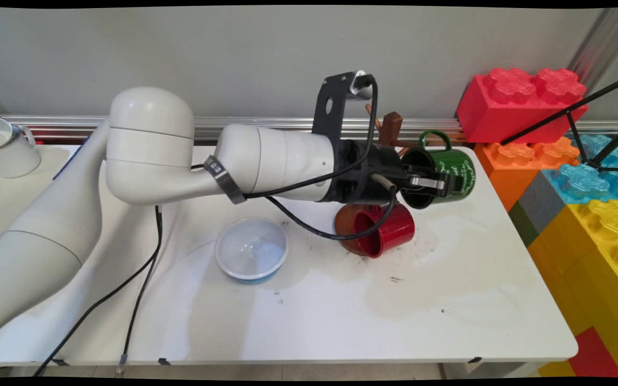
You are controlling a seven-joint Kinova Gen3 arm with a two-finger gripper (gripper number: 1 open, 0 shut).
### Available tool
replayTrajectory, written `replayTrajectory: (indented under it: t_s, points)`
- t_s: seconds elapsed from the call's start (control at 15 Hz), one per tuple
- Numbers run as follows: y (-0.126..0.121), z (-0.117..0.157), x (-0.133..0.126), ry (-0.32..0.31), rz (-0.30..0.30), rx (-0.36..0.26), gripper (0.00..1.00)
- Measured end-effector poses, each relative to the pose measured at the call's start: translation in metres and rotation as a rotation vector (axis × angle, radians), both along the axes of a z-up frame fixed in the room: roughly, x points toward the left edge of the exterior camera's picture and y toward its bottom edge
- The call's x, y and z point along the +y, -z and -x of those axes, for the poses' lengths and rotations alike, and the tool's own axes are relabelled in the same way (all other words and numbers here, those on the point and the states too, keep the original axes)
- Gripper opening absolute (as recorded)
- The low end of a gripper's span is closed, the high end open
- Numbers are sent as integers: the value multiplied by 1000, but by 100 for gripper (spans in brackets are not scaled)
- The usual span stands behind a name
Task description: Place the picked object on the table
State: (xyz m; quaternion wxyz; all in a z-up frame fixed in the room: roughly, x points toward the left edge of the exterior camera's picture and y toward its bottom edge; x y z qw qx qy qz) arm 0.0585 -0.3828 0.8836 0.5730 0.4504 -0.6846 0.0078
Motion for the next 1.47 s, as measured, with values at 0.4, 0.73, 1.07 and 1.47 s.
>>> replayTrajectory:
  t_s: [0.4,0.73,1.07,1.47]
  points:
    - [-8,5,13,54,-27,6,0]
    - [-11,-2,20,126,-55,-74,0]
    - [-20,-9,25,208,-80,-176,0]
    - [-28,-16,27,298,-102,-326,0]
